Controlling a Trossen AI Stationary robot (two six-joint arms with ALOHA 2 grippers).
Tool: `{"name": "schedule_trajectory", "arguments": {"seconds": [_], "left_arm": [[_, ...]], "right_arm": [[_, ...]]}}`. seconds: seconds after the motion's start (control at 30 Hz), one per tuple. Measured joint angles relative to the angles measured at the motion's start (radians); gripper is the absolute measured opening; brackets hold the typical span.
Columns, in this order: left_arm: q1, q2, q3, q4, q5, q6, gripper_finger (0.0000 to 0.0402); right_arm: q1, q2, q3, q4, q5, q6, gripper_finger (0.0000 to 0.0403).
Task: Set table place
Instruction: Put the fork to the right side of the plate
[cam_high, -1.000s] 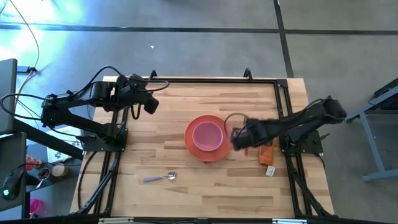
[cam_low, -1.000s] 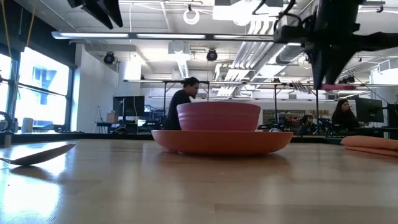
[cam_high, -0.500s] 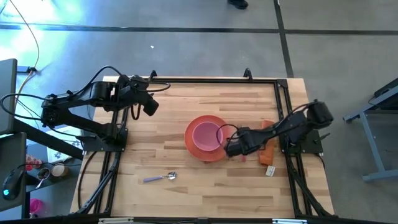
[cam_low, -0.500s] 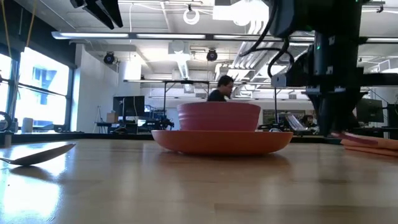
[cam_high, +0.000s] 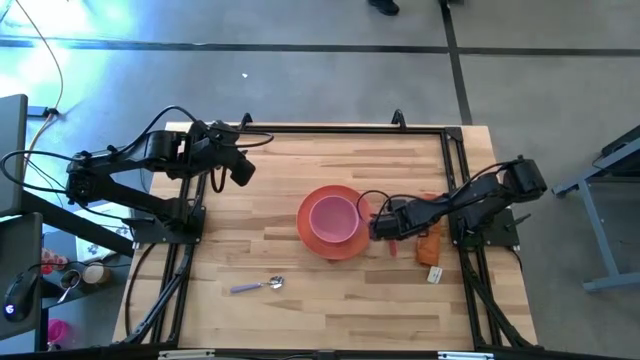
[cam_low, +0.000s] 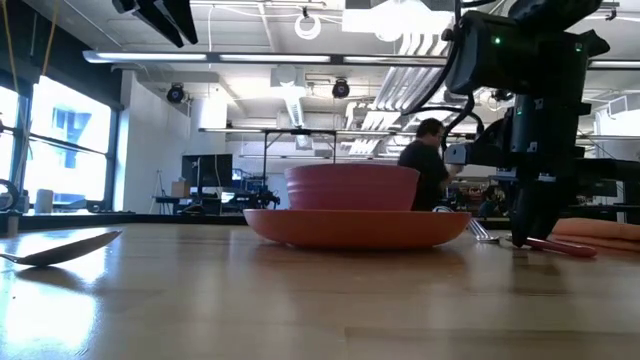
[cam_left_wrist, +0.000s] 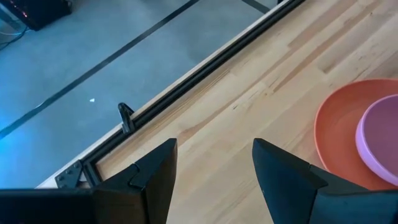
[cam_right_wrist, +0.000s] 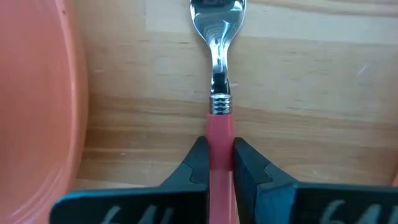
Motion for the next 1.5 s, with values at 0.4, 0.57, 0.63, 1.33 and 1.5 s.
{"name": "schedule_trajectory", "arguments": {"seconds": [0.4, 0.57, 0.63, 1.33, 1.5], "left_arm": [[0.000, 0.000, 0.000, 0.000, 0.000, -0.006, 0.0198], [0.000, 0.000, 0.000, 0.000, 0.000, -0.006, 0.0198], [0.000, 0.000, 0.000, 0.000, 0.000, -0.005, 0.0198], [0.000, 0.000, 0.000, -0.003, 0.000, 0.019, 0.0198], [0.000, 0.000, 0.000, -0.003, 0.000, 0.026, 0.0198]], "right_arm": [[-0.020, 0.005, 0.011, -0.002, 0.036, -0.054, 0.0084], [-0.027, 0.005, 0.034, -0.008, 0.069, -0.052, 0.0092], [-0.031, 0.005, 0.037, -0.011, 0.070, -0.046, 0.0092], [-0.024, -0.009, 0.038, -0.035, 0.082, 0.049, 0.0094], [0.004, -0.009, 0.038, -0.016, 0.080, 0.094, 0.0094]]}}
